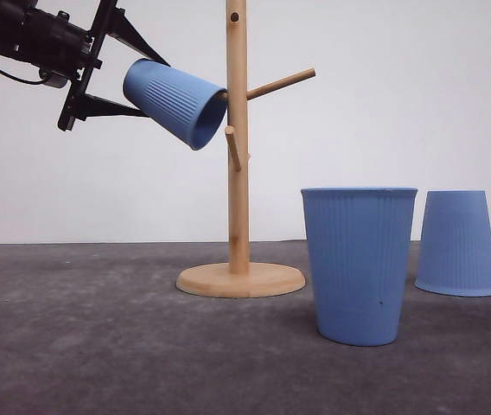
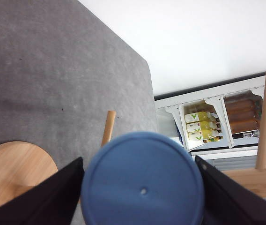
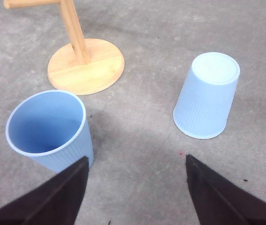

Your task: Place three cups

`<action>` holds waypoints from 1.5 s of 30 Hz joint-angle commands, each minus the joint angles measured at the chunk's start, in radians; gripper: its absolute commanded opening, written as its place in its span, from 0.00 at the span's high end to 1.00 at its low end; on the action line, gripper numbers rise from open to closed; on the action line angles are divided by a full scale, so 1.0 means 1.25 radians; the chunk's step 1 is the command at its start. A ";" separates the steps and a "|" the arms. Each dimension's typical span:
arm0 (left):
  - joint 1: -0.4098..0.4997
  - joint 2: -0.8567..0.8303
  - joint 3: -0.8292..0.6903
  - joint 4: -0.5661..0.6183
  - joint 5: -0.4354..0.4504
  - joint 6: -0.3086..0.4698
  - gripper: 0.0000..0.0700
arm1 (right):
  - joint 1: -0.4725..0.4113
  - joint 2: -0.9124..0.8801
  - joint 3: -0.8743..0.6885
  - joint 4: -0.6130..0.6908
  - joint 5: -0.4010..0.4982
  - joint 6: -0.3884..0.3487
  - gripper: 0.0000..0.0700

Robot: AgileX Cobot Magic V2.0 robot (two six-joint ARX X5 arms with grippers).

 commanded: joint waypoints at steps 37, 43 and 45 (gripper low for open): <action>0.102 -0.038 0.018 -0.127 0.003 0.247 0.25 | 0.004 0.003 0.013 0.009 0.019 0.007 0.40; 0.123 -0.134 0.014 -0.337 -0.173 0.488 0.27 | 0.004 0.003 0.013 0.008 0.021 0.008 0.40; 0.124 -0.166 0.001 -0.368 -0.212 0.534 0.27 | 0.004 0.003 0.013 0.008 0.024 0.013 0.40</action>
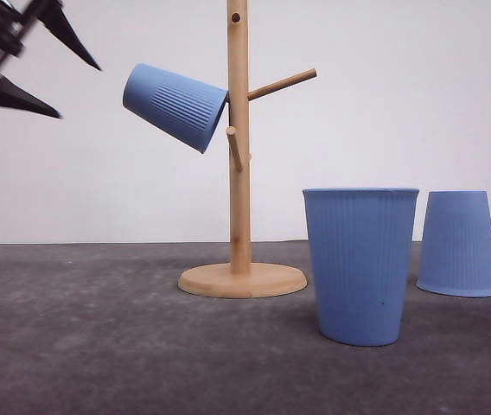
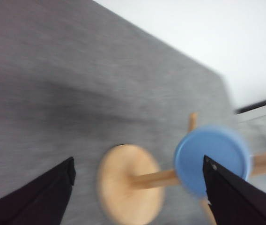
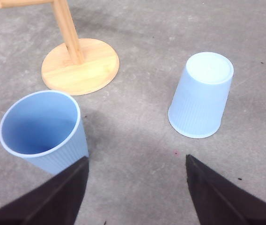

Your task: Place three cups

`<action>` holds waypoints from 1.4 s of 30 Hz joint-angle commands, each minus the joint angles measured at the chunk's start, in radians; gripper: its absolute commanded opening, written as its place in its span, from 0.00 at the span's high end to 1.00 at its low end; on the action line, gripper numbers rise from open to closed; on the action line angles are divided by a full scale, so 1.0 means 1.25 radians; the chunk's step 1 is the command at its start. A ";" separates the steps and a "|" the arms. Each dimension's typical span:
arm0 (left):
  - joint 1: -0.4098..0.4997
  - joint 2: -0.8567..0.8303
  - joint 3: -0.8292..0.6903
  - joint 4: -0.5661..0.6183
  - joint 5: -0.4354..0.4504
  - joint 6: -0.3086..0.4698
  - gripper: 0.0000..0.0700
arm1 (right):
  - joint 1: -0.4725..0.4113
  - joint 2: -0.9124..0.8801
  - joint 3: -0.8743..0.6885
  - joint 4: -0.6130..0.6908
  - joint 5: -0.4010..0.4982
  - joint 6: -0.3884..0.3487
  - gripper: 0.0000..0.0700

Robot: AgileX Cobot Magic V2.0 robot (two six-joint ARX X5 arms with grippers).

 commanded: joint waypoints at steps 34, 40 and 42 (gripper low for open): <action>-0.014 -0.463 -0.494 0.007 -0.154 0.120 0.28 | -0.031 0.384 0.236 -0.116 0.055 0.189 0.40; -0.014 -0.463 -0.494 0.007 -0.154 0.120 0.28 | -0.070 0.554 0.356 -0.108 0.055 0.145 0.29; -0.014 -0.463 -0.494 0.008 -0.154 0.120 0.28 | -0.079 0.610 0.394 -0.098 0.055 0.125 0.26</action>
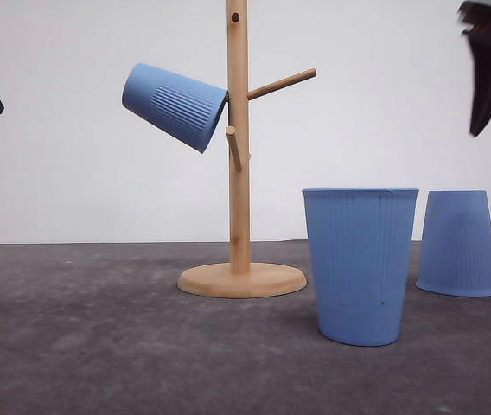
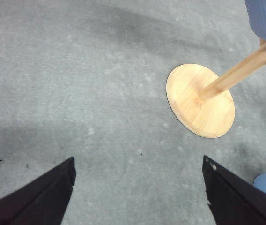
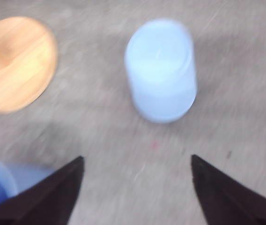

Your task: Place three cups

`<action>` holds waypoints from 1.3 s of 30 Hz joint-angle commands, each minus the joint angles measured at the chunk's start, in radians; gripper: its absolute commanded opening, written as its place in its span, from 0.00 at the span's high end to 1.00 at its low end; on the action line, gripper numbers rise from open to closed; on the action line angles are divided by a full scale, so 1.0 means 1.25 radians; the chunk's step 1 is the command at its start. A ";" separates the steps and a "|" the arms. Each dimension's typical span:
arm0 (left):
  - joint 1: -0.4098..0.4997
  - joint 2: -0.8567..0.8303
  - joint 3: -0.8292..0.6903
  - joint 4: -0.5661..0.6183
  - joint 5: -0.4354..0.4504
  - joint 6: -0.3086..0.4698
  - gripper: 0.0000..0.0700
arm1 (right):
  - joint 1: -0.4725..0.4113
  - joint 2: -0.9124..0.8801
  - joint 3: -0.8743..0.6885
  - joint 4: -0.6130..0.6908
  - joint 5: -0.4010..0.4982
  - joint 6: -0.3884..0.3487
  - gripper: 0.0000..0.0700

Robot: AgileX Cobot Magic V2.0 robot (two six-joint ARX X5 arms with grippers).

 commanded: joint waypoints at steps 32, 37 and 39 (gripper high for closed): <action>-0.002 0.005 0.009 0.009 -0.002 0.005 0.28 | -0.015 0.348 0.122 0.164 -0.004 -0.080 0.46; -0.002 0.005 0.009 0.009 -0.002 0.005 0.28 | -0.015 0.329 0.122 0.137 -0.014 -0.083 0.49; -0.002 0.005 0.009 0.010 -0.002 0.005 0.28 | -0.018 0.306 0.122 0.128 -0.016 -0.083 0.53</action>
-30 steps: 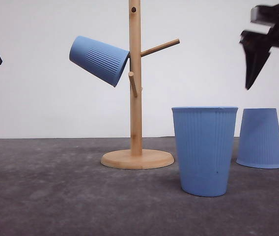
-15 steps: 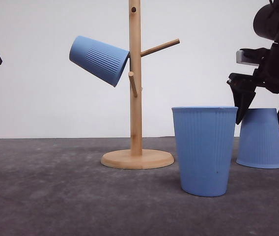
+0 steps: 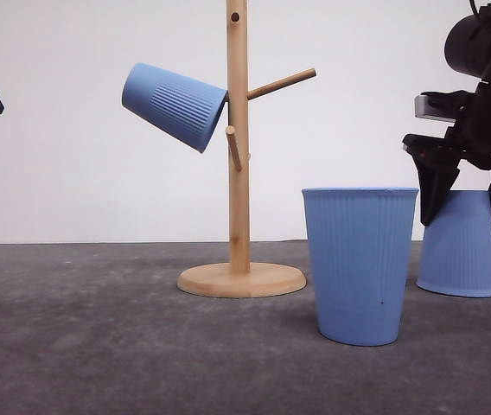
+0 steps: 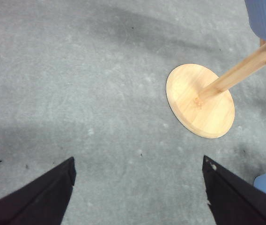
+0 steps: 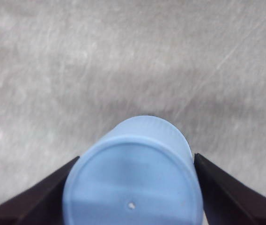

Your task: Place three cups

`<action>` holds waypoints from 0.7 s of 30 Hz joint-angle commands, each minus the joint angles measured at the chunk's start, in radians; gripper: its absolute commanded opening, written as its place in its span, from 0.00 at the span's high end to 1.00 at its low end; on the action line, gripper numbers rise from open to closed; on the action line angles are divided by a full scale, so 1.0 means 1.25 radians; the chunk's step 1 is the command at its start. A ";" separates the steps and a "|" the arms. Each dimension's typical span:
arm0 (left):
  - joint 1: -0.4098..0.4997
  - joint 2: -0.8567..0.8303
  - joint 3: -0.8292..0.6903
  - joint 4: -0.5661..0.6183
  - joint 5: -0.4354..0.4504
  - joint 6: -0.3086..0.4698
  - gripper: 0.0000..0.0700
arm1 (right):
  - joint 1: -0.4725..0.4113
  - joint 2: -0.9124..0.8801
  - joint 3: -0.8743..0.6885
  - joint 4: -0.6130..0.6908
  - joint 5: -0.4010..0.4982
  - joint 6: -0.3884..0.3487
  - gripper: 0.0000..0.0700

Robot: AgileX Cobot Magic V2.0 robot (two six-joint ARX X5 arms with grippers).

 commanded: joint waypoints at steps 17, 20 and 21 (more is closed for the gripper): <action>-0.002 0.004 0.009 0.013 -0.001 0.005 0.28 | -0.085 -0.203 0.047 0.042 -0.455 0.209 0.53; -0.002 0.004 0.009 0.014 -0.001 0.005 0.28 | -0.090 -0.202 0.054 0.142 -0.519 0.291 0.53; -0.002 0.004 0.009 0.014 -0.001 0.005 0.28 | -0.091 -0.202 0.054 0.176 -0.535 0.318 0.53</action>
